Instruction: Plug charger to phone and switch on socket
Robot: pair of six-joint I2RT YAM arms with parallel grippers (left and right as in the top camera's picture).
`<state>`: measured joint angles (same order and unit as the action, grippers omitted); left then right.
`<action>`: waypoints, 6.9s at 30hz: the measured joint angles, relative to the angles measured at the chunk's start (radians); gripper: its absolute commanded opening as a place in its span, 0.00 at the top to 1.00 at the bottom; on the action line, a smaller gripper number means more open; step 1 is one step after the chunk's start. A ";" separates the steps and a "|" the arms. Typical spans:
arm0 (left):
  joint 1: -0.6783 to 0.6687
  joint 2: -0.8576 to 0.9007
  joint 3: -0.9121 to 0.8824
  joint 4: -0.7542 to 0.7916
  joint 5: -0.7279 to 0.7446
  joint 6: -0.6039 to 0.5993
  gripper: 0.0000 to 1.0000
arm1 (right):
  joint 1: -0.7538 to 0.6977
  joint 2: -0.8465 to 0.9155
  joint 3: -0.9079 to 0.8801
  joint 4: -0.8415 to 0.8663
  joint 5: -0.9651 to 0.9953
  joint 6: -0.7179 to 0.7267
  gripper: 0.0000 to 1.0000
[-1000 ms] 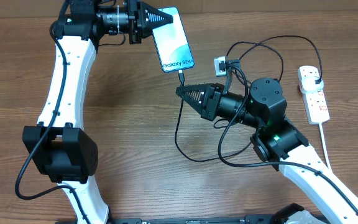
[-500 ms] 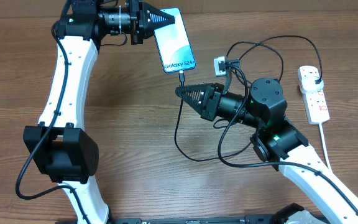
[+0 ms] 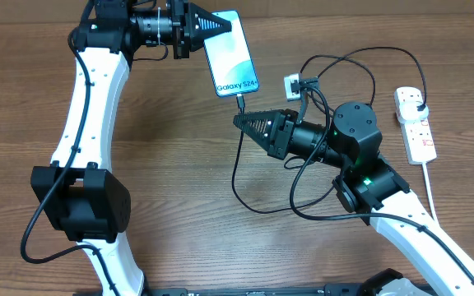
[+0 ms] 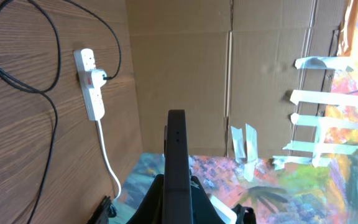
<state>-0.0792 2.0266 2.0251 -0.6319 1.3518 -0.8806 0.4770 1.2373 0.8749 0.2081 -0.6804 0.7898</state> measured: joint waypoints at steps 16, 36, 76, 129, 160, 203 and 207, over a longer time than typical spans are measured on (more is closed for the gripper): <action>-0.018 0.000 0.000 0.000 0.016 0.020 0.96 | -0.002 0.000 0.000 0.009 -0.026 0.011 0.96; -0.037 0.000 0.000 -0.060 0.009 0.060 0.96 | -0.019 0.000 0.000 0.006 -0.082 0.019 0.96; -0.027 0.000 0.000 -0.073 0.012 0.148 0.96 | -0.057 0.001 0.000 -0.044 -0.051 0.016 0.29; 0.075 0.444 0.000 -0.439 -0.589 0.731 0.96 | -0.058 0.015 0.000 -0.332 0.026 -0.084 0.10; 0.041 0.444 0.010 -0.505 -0.784 0.727 0.74 | -0.058 0.015 0.000 -0.343 0.029 -0.084 0.10; 0.028 0.433 0.020 -0.520 -0.871 0.731 0.56 | -0.058 0.015 0.000 -0.352 0.031 -0.084 0.10; 0.028 0.432 0.023 -0.521 -0.870 0.731 0.45 | -0.058 0.015 0.000 -0.352 0.031 -0.084 0.10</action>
<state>-0.0513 2.4588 2.0483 -1.1534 0.4816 -0.1497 0.4187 1.2522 0.8745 -0.1444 -0.6498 0.7063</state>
